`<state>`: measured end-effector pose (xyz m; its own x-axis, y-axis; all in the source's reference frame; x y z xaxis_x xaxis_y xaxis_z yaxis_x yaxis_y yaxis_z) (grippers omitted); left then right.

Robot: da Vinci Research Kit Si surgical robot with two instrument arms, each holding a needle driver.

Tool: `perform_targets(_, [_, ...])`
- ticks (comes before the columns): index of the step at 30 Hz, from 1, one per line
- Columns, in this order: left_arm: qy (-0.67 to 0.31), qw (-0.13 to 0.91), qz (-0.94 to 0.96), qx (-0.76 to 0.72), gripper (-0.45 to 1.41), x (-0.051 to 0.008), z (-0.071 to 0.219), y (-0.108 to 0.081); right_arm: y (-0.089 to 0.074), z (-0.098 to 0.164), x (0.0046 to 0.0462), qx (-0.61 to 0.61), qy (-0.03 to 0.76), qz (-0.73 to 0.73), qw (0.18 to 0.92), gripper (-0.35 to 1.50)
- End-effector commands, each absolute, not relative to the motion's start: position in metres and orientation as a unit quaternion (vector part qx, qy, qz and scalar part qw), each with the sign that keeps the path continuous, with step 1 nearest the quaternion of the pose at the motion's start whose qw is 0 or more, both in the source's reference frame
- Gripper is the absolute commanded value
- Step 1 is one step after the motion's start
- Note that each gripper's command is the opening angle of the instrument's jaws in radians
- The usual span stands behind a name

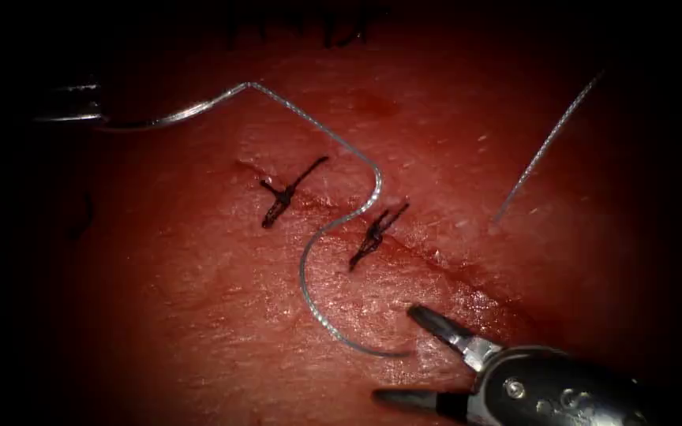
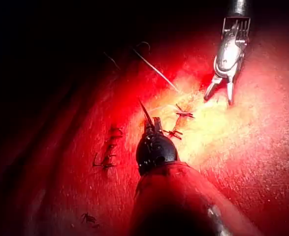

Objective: Wound Closure
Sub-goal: Right end-effector grasps suture and pulls until only a short tail remains

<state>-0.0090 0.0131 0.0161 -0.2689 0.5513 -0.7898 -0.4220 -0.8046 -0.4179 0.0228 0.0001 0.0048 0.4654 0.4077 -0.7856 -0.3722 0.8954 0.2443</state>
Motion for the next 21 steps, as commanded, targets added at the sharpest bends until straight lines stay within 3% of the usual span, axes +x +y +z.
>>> perform_targets(1, [-0.062,0.306,0.794,-0.522,-0.45,-0.0096,0.017,0.013,-0.001,0.006,0.0235,0.019,0.464,0.227,0.856,1.18])
perform_targets(3, [-0.062,0.306,0.794,-0.522,-0.45,-0.0096,0.017,0.013,-0.001,0.006,0.0234,0.012,0.462,0.229,0.857,0.56])
perform_targets(4, [-0.063,0.305,0.794,-0.522,-0.45,-0.0096,0.017,0.013,-0.002,0.006,0.0230,0.008,0.455,0.230,0.860,-0.35])
perform_targets(14, [-0.062,0.304,0.793,-0.524,-0.45,-0.0100,0.017,0.013,-0.004,0.003,0.0206,0.015,0.444,0.234,0.865,-0.35])
perform_targets(21, [-0.057,0.299,0.793,-0.527,-0.45,-0.0107,0.019,0.012,-0.011,-0.008,0.0253,0.047,0.453,0.212,0.865,-0.35])
